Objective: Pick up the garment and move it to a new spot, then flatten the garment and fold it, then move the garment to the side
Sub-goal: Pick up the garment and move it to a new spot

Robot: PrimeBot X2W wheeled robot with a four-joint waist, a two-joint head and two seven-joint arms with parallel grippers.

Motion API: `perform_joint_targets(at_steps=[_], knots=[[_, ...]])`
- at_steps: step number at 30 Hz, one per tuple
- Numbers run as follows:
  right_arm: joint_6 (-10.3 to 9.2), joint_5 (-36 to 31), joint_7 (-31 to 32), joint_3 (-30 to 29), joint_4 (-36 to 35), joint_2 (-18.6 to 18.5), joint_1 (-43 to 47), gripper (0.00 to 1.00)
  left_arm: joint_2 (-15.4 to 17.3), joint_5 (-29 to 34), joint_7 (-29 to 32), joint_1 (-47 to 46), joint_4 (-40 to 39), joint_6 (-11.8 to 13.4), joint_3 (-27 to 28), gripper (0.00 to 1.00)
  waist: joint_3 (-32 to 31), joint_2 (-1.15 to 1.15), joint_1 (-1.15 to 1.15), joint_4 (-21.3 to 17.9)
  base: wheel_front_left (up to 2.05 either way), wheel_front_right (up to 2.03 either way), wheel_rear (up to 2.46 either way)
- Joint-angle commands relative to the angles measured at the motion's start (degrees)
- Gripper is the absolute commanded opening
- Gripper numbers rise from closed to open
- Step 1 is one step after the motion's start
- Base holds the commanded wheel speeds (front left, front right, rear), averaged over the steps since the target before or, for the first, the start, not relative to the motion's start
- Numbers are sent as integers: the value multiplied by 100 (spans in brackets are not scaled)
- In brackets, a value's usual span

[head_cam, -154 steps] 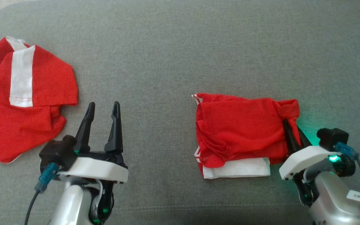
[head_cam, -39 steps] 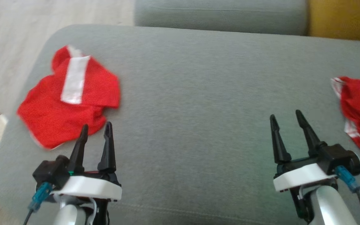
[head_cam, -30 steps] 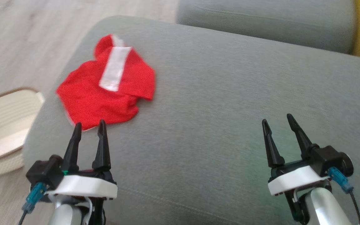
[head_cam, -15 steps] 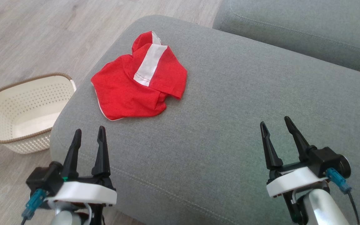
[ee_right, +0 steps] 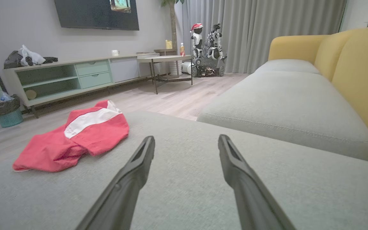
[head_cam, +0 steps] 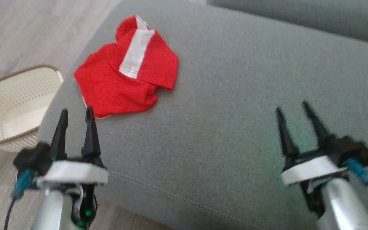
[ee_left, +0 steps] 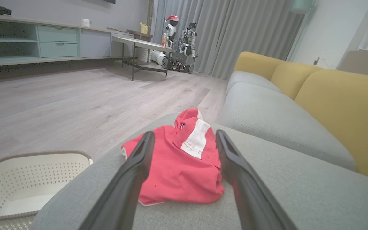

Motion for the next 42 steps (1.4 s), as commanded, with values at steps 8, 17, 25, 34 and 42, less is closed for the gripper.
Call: perform_joint_targets(at_steps=[8,17,25,34,42], knots=[[-4,-156,406,-522,-1030,-320,-565,100,280,144,149,-1716,1322,-262,337,100,988,0,0,-379,0,0,0],[-4,-219,938,-836,-1997,-785,-672,100,612,11,1256,-3362,2697,-370,263,100,1711,0,0,-588,0,0,0],[-4,-187,1127,-833,-2387,-859,-700,100,834,168,1446,-4191,3538,-351,121,100,2035,0,0,-732,0,0,0],[-4,-199,1140,-764,-2424,-823,-750,100,887,148,1432,-4737,4395,-451,-20,0,2164,0,0,-880,0,0,0],[-4,-149,815,-633,-1915,-539,-735,100,912,-35,421,-4715,4300,-515,97,0,1561,0,0,-1127,0,0,0]])
